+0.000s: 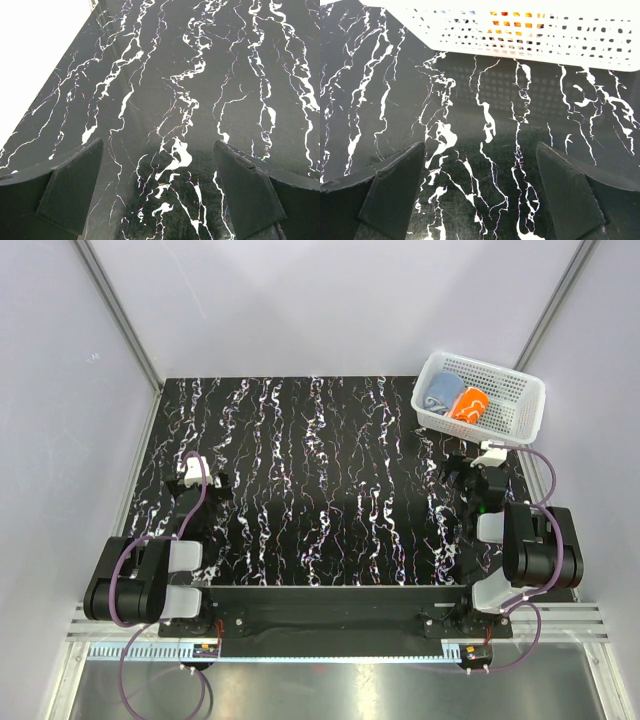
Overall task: Roll the towels
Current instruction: Place the rolled towel into the container
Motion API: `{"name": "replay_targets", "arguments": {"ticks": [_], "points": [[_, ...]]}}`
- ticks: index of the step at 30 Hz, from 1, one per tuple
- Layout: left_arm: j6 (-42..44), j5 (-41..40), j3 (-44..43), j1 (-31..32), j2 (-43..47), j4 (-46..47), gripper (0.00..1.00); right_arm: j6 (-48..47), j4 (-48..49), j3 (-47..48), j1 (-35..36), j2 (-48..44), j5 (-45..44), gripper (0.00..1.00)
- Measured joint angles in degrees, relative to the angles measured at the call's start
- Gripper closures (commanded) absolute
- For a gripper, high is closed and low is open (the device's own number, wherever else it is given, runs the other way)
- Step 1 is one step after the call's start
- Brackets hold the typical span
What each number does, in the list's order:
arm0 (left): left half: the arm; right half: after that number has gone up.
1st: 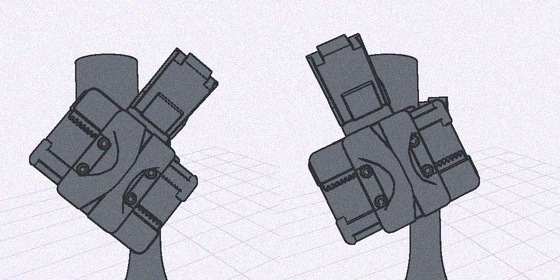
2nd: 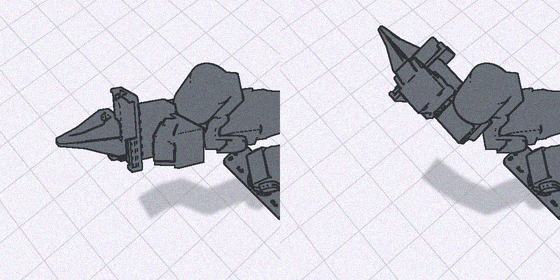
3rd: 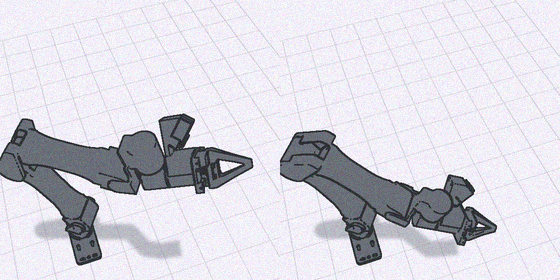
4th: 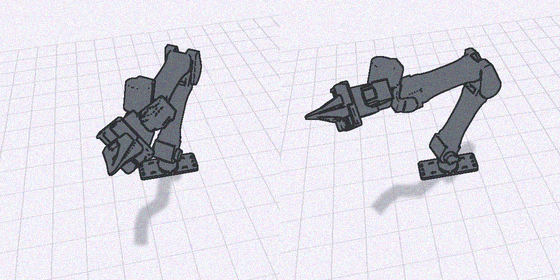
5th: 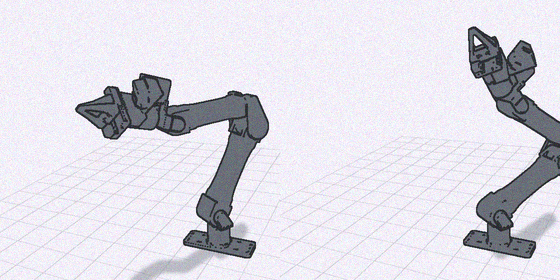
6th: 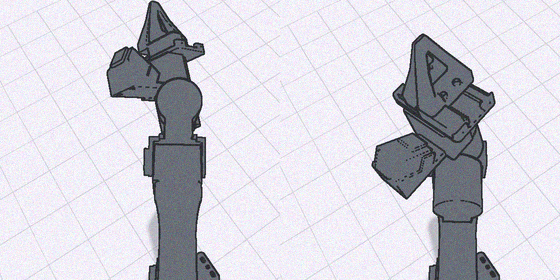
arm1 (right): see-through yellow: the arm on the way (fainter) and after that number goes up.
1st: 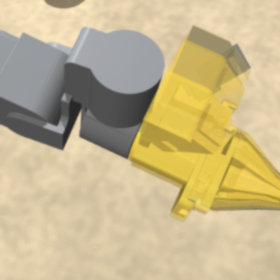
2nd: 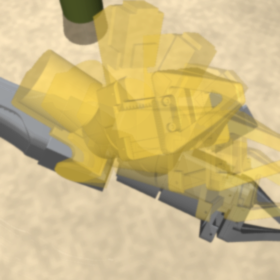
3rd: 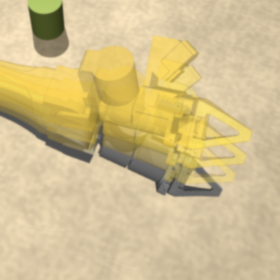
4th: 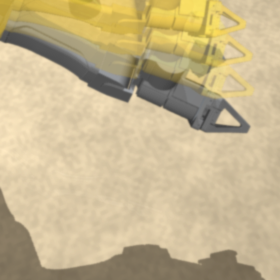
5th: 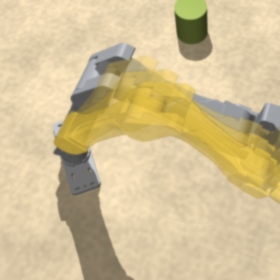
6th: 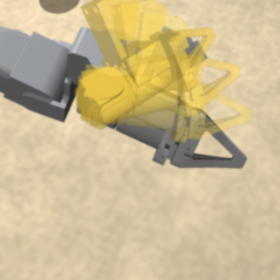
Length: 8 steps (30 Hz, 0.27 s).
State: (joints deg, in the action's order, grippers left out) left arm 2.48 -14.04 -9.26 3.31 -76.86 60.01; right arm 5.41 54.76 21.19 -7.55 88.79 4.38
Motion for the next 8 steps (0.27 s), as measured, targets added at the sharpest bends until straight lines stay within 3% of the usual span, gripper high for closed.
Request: {"name": "replay_targets", "arguments": {"ticks": [8], "points": [[0.0, 0.13, -0.02, 0.0, 0.0, 0.02, 0.01, -0.48, 0.0, 0.02, -0.02, 0.0, 1.33, 0.0]]}}
